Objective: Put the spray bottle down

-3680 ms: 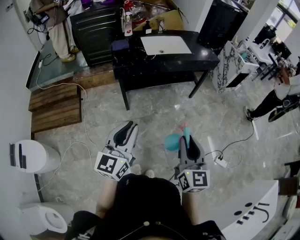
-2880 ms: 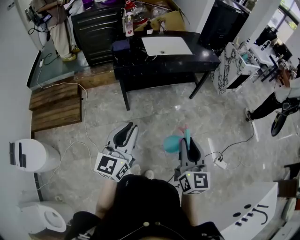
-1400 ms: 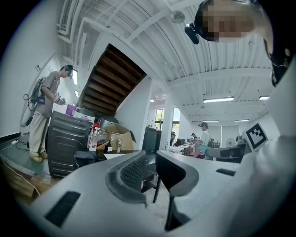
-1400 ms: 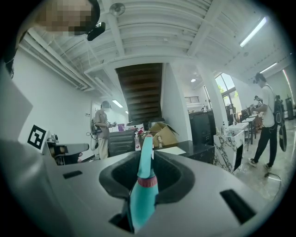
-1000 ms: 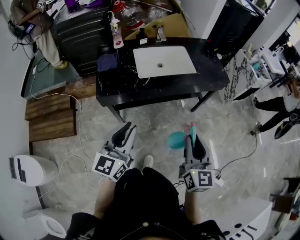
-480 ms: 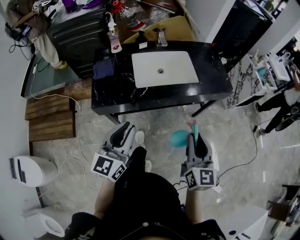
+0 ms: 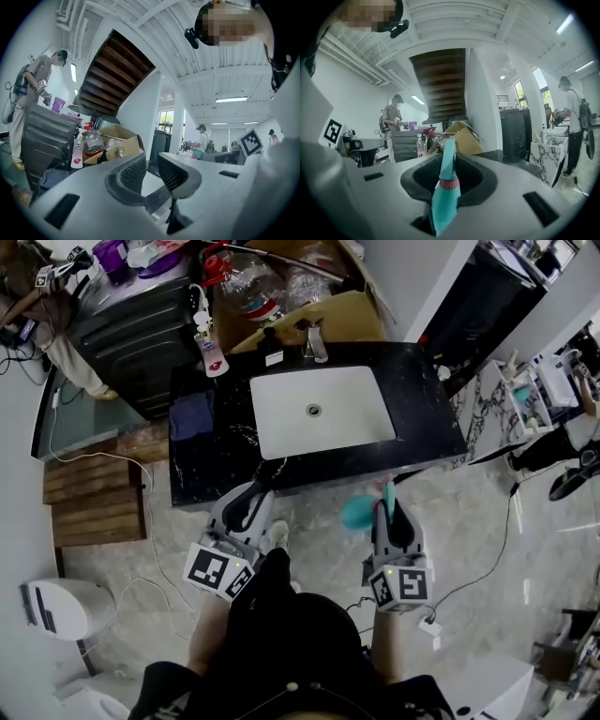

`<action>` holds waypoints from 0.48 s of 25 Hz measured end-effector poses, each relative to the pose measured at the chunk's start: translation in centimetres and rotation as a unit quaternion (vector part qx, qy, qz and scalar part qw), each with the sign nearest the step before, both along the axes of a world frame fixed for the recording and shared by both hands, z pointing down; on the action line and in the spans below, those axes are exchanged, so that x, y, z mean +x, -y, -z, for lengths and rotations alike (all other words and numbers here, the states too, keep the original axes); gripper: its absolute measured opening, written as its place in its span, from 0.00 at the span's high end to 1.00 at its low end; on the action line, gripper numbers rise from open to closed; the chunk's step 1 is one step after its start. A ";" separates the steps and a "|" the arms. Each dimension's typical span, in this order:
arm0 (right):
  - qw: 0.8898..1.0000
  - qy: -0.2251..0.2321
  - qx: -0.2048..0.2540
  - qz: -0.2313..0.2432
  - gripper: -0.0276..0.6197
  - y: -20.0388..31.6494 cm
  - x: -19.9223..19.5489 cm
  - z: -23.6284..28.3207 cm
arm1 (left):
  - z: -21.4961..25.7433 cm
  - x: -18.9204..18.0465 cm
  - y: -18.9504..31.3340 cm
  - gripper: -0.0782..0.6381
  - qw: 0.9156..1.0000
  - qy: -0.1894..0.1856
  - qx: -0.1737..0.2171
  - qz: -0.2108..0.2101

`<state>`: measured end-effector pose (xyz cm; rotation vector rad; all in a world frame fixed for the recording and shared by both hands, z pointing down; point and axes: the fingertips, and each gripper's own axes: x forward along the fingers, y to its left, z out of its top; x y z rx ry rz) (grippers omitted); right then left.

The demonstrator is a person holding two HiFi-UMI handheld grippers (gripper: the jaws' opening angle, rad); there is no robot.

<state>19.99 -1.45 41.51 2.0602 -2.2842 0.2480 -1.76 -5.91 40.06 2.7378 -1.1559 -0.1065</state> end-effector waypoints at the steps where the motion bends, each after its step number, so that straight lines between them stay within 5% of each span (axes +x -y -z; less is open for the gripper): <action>1: 1.000 -0.003 -0.001 0.000 0.82 1.5 0.1 0.1 | 0.1 0.1 1.3 0.79 1.000 0.002 0.000 -0.004; 8: 1.000 -0.021 0.020 0.006 0.82 12.3 0.3 1.6 | 0.0 -0.3 9.8 0.79 1.000 0.006 -0.001 -0.016; 12: 0.997 -0.023 0.038 0.067 0.82 17.0 -0.7 1.9 | -0.4 0.2 13.1 0.79 0.998 0.025 0.011 -0.052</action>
